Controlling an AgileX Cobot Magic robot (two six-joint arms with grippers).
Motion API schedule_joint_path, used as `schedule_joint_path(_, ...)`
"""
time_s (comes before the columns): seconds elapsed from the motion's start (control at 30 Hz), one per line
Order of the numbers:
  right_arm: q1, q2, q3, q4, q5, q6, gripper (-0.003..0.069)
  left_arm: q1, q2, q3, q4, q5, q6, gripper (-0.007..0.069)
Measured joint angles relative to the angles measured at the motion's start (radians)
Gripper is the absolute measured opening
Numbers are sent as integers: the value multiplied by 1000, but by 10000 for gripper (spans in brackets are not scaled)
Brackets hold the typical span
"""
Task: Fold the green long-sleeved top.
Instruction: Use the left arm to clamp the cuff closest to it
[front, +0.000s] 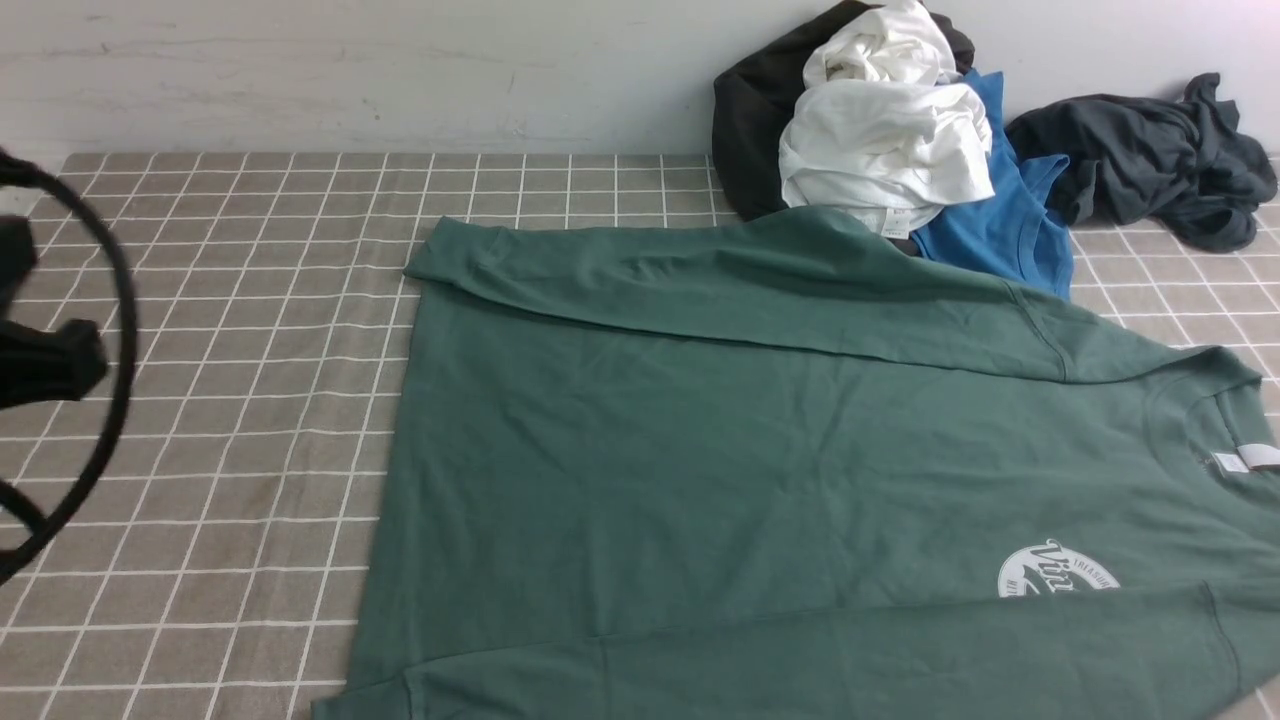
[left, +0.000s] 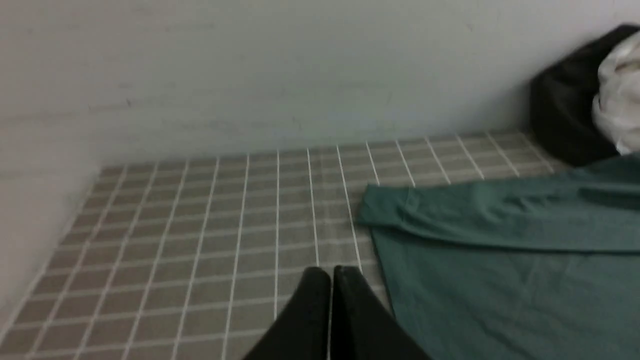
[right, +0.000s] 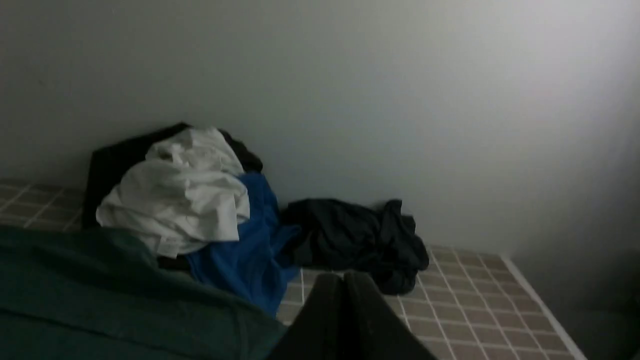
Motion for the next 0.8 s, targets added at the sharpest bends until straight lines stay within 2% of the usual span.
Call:
schedule_joint_path(0.13,50,107,-2,52,135,-3,-6,-5,136,-8,-114,111,-13,-8)
schedule_joint_path(0.17,80,177,-2,80,208,-19,-6,-18,200,-11,-168,211,9,-8)
schedule_joint_path(0.2,88,195,-3,86,225,-25,-6,-24,219,-11,-179,238,19,-8)
schedule_joint_path(0.23,121,268,-3,110,276,-48,-6,-56,305,-11,-222,355,82,-8)
schedule_joint_path(0.37,220,411,-46,186,315,-100,-6,-130,460,-11,-293,502,176,6)
schedule_joint_path(0.43,249,461,-75,210,315,-118,-6,-149,499,-12,-303,515,185,24)
schedule_joint_path(0.5,291,544,-140,256,313,-140,-6,-167,563,-15,-315,517,191,96)
schedule_joint_path(0.6,304,613,-185,298,328,-147,-6,-168,598,-16,-316,493,191,188)
schedule_joint_path(0.63,305,654,-209,322,357,-152,-6,-168,622,-17,-316,474,191,263)
schedule_joint_path(0.7,305,690,-221,344,380,-157,-6,-168,648,-17,-317,456,191,346)
schedule_joint_path(0.8,305,708,-222,359,387,-159,-6,-168,681,-17,-321,435,191,398)
